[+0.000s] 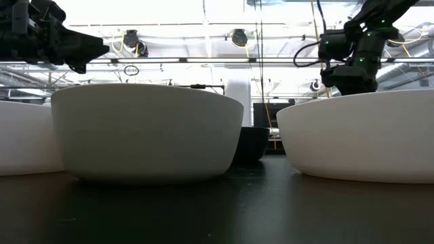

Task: Nest bowls inside each other
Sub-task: Stack the gray bowl on the black bowl

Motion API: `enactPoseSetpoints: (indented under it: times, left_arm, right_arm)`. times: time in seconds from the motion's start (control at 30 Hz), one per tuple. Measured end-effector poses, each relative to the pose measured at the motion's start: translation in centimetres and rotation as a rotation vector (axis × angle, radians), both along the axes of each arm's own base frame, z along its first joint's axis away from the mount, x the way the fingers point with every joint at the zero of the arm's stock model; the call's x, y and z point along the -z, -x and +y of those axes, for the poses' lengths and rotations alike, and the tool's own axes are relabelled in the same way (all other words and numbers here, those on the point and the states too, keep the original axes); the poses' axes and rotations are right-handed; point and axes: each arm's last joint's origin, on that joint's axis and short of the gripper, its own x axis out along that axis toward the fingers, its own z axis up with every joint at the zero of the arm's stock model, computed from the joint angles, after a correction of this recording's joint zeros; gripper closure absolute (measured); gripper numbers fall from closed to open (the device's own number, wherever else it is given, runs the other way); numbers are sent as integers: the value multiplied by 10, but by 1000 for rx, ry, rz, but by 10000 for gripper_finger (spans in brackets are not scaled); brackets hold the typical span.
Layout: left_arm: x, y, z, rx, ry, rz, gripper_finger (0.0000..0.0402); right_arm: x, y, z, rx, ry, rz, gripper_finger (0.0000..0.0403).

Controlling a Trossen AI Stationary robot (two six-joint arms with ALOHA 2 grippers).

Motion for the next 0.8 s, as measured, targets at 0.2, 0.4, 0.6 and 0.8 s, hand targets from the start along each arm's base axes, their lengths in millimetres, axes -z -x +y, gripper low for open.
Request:
enactPoseSetpoints:
  times: [0.2, 0.4, 0.6, 0.8]
  left_arm:
    - [0, 0, 0, 0, -2, 0, 254]
    - [0, 0, 0, 5, -1, -1, 254]
    - [0, 0, 0, 7, -1, -1, 254]
    - [0, 0, 0, 7, -3, -1, 254]
  right_arm:
    - [7, -5, -4, -1, -16, 20, 158]
    - [14, -9, -10, 5, -14, 52, 158]
    - [19, -11, -13, 14, -9, 88, 158]
    - [20, -13, -15, 7, 7, 73, 158]
